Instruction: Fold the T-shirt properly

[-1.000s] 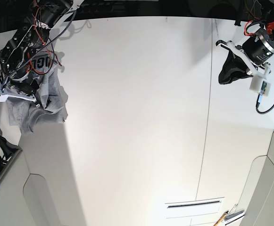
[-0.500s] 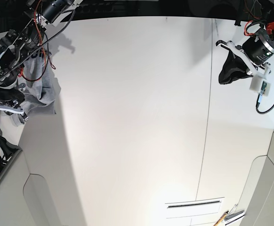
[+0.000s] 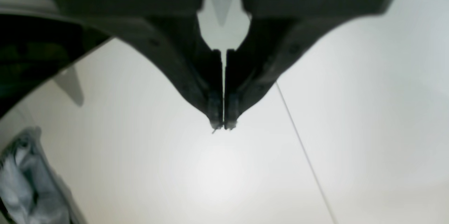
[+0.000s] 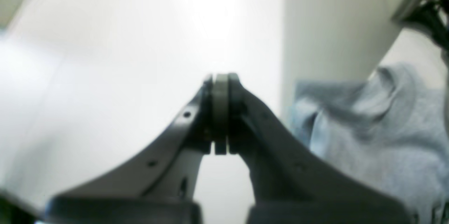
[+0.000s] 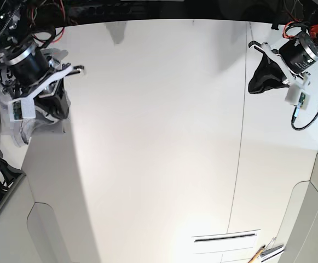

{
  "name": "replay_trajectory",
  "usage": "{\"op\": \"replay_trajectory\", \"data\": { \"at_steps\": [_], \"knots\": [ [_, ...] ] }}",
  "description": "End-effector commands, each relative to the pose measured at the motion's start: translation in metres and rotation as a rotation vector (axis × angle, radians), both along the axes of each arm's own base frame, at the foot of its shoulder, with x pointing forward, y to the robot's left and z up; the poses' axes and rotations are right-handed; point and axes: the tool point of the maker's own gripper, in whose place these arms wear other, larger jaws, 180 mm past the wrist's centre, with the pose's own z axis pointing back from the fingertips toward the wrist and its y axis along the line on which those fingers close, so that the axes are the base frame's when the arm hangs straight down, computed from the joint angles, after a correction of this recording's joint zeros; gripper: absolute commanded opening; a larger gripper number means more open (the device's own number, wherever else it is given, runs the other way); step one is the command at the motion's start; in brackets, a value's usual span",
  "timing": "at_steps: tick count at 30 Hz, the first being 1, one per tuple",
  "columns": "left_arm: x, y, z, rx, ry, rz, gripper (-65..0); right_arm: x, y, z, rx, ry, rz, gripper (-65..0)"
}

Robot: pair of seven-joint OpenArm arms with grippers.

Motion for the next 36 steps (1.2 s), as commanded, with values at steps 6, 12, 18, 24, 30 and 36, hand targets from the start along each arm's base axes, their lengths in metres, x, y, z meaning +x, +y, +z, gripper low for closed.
{"op": "replay_trajectory", "data": {
  "at_steps": [6, 12, 18, 24, 30, 36],
  "knots": [
    [-0.032, 0.016, -0.004, 0.020, 0.070, 0.007, -63.7, -0.070, -0.003, -0.041, -0.099, 0.255, 0.187, -65.0],
    [-0.098, 0.050, -0.012, 0.034, 0.270, 0.071, -63.7, -0.147, -0.011, -0.068, -0.149, 0.536, 0.347, -65.0],
    [-0.175, 0.075, -0.017, 0.125, 0.537, 0.034, -63.7, -0.220, -0.021, -0.076, -0.160, 0.768, 0.438, -65.0],
    [-0.236, 0.104, -0.022, 0.190, 0.800, -0.030, -63.7, -0.282, -0.033, -0.071, -0.178, 0.966, 0.516, -65.0],
    [-0.282, 0.126, -0.058, 0.129, 0.989, 0.005, -63.7, -0.338, -0.049, -0.088, -0.143, 1.171, 0.577, -65.0],
    [-0.345, 0.129, -0.119, 0.132, 1.060, -0.010, -63.7, -0.383, -0.050, -0.143, -0.070, 1.323, 0.581, -65.0]
  ]
}}
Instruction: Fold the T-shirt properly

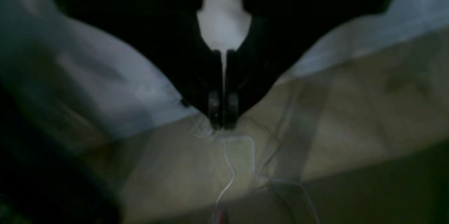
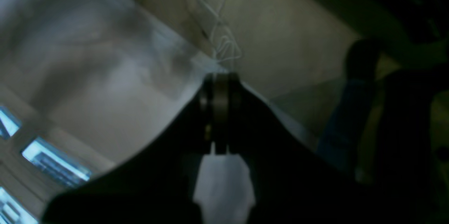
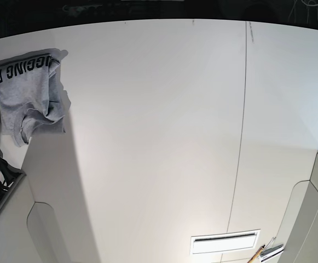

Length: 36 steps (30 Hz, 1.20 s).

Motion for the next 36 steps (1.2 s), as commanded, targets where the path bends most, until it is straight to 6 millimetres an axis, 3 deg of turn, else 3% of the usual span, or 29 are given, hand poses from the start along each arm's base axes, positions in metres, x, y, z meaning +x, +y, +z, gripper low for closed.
{"op": "replay_trajectory", "data": {
  "at_steps": [1, 6, 9, 13, 17, 21, 29, 34, 36],
  "knots": [
    [-0.005, -0.003, -0.009, -0.008, -0.009, -0.011, -63.7, -0.006, 0.001, -0.009, 0.005, 0.014, 0.002, -65.0],
    [-0.010, -0.036, -0.066, -0.068, -0.066, -0.110, -63.7, -0.020, 0.009, -0.080, 0.008, 0.006, 0.014, -65.0],
    [0.002, -0.065, -0.099, -0.111, -0.109, -0.149, -63.7, -0.016, 0.018, -0.121, -0.016, -0.019, -0.042, -65.0],
    [0.034, -0.110, -0.137, -0.163, -0.166, -0.151, -63.7, 0.016, 0.032, -0.169, -0.086, -0.060, -0.173, -65.0],
    [0.068, -0.150, -0.165, -0.195, -0.207, -0.102, -63.7, 0.063, 0.039, -0.204, -0.175, -0.146, -0.311, -65.0],
    [0.087, -0.183, -0.184, -0.219, -0.216, -0.065, -63.7, 0.107, 0.049, -0.223, -0.260, -0.232, -0.406, -65.0],
    [0.142, -0.194, -0.219, 0.010, -0.391, -0.066, -63.7, 0.166, 0.080, -0.229, -0.274, -0.332, -0.530, -65.0],
    [0.170, -0.190, -0.223, 0.105, -0.441, -0.042, -63.7, 0.172, 0.092, -0.228, -0.250, -0.344, -0.542, -65.0],
    [0.172, -0.190, -0.223, 0.111, -0.446, -0.039, -63.7, 0.172, 0.092, -0.228, -0.250, -0.344, -0.541, -65.0]
  ]
}}
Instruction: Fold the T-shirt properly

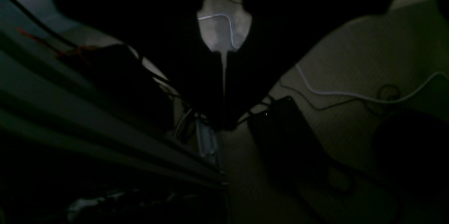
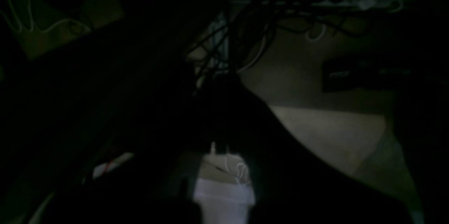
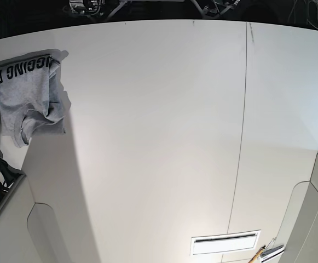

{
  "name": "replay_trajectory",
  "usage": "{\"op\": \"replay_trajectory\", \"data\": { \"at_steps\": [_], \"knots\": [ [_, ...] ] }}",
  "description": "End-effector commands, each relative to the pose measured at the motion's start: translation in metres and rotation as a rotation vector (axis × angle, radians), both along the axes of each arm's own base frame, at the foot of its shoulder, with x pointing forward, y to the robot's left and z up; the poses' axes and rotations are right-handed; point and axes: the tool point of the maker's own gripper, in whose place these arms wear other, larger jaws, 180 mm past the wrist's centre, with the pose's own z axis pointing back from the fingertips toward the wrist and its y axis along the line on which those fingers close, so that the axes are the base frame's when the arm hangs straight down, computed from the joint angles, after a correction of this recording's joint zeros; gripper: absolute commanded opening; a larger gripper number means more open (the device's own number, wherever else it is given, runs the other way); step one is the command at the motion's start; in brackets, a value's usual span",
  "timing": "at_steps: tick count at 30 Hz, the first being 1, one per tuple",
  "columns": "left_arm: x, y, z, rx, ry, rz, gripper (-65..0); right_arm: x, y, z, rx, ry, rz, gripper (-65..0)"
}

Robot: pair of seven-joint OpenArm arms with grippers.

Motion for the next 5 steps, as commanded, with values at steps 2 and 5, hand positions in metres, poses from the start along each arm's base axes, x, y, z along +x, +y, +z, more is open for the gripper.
{"op": "replay_trajectory", "data": {
  "at_steps": [2, 5],
  "knots": [
    [-0.0016, 0.0002, 0.0005, -0.003, -0.003, -0.001, -63.7, 0.0003, -0.0008, 0.0004, 0.002, -0.006, -0.001, -65.0],
    [-0.0019, -0.0016, 0.0005, -0.006, -0.002, 0.000, -63.7, 0.0011, -0.0005, 0.0006, 0.003, -0.008, -0.001, -65.0]
  ]
}}
